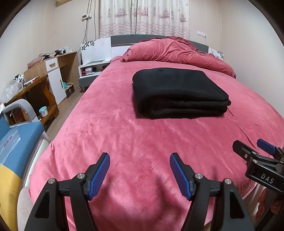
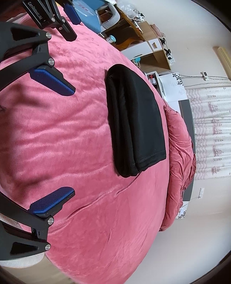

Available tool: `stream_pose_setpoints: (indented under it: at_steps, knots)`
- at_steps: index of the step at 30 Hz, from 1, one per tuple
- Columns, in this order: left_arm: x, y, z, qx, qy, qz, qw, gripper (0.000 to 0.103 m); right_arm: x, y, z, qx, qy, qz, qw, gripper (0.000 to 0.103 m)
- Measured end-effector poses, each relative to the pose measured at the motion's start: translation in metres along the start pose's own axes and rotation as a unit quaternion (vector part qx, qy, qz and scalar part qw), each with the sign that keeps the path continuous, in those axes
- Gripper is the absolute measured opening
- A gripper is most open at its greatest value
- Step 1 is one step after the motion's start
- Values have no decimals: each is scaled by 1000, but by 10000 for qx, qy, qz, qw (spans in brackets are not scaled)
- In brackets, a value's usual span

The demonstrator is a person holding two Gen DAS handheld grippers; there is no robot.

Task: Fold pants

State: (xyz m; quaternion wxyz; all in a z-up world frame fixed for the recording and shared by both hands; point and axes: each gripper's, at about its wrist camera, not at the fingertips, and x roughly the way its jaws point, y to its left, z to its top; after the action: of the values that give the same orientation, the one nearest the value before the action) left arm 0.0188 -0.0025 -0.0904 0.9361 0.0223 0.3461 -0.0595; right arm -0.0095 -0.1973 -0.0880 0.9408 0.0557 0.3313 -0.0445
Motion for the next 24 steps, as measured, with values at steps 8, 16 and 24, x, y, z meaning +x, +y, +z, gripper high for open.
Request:
stream_pose_setpoints:
  at_steps: [8, 16, 24]
  knots:
    - [3, 1, -1, -27, 61, 13, 10000, 71, 1, 0, -1, 13, 20, 4, 10000, 103]
    - [3, 0, -2, -23, 82, 18, 10000, 71, 2, -1, -1, 12, 22, 13, 10000, 103]
    - [4, 1, -2, -7, 98, 20, 10000, 71, 2, 0, -1, 8, 33, 16, 10000, 103]
